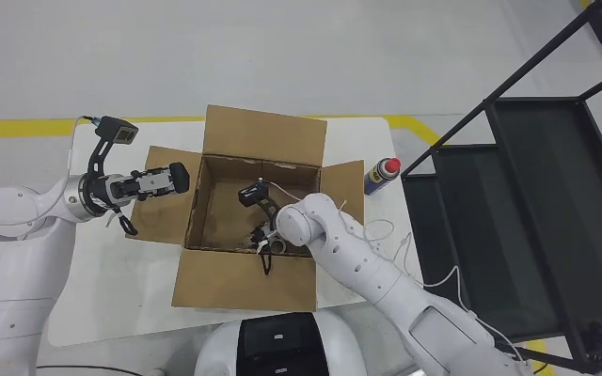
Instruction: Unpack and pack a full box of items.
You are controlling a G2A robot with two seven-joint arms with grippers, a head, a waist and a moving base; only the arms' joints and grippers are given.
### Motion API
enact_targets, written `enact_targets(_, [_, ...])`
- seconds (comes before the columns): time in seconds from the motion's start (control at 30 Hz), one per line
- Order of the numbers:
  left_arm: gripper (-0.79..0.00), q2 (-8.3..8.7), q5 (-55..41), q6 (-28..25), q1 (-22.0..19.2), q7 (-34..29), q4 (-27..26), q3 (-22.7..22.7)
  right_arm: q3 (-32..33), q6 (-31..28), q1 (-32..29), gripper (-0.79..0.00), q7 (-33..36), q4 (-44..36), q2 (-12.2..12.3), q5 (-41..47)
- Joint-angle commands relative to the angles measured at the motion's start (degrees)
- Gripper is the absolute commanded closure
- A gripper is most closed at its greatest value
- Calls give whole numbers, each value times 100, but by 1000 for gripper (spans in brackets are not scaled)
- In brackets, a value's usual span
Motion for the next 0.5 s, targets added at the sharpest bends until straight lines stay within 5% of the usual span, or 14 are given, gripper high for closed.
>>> enact_targets(0.0, [-785,0,0,0,0,0,0,0,61,28,-38,-785,-247,149,-30,342])
enact_targets(0.27, [-785,0,0,0,0,0,0,0,70,60,-16,-785,-1311,663,-149,845])
enact_targets(0.47, [-785,0,0,0,0,0,0,0,-126,505,91,-785,-975,478,-154,301])
